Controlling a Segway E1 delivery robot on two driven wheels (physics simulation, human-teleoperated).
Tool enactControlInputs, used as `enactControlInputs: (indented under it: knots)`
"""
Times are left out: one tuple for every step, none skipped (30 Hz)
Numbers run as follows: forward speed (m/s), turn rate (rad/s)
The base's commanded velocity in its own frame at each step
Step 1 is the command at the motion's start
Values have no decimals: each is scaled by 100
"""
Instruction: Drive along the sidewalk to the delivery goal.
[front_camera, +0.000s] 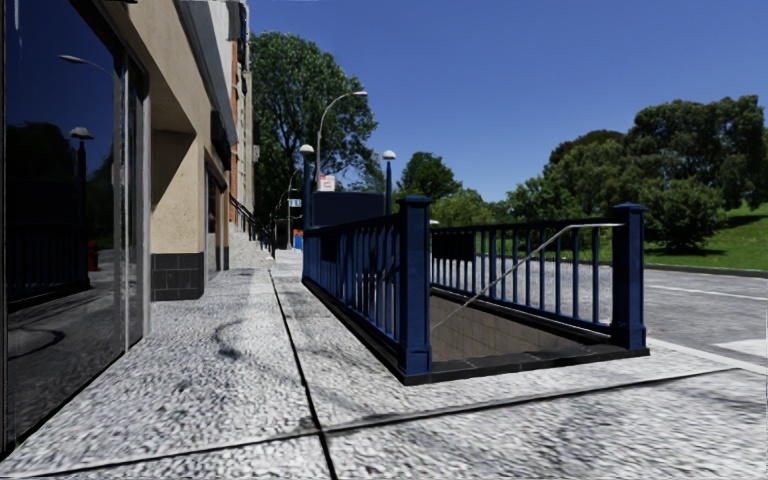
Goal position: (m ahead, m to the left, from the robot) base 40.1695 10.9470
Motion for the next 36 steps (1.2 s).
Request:
enactControlInputs:
  knots:
    - [157, 49]
    - [157, 49]
    - [157, 49]
    - [157, 49]
    - [157, 49]
    - [157, 49]
    - [157, 49]
    - [157, 49]
    - [157, 44]
    - [157, 41]
    - [157, 40]
    - [157, 40]
    - [157, 40]
    - [157, 40]
    - [157, 40]
    - [157, 40]
    - [157, 40]
    - [157, 40]
    - [157, 40]
    - [157, 40]
    - [157, 40]
    - [157, 40]
    - [157, 40]
    - [157, 40]
    - [157, 40]
    - [158, 40]
    - [158, 40]
    - [158, 40]
    - [158, 40]
    - [159, 40]
    - [167, 37]
    - [200, 0]
    - [200, 0]
    - [200, 0]
    - [200, 0]
    - [200, 0]
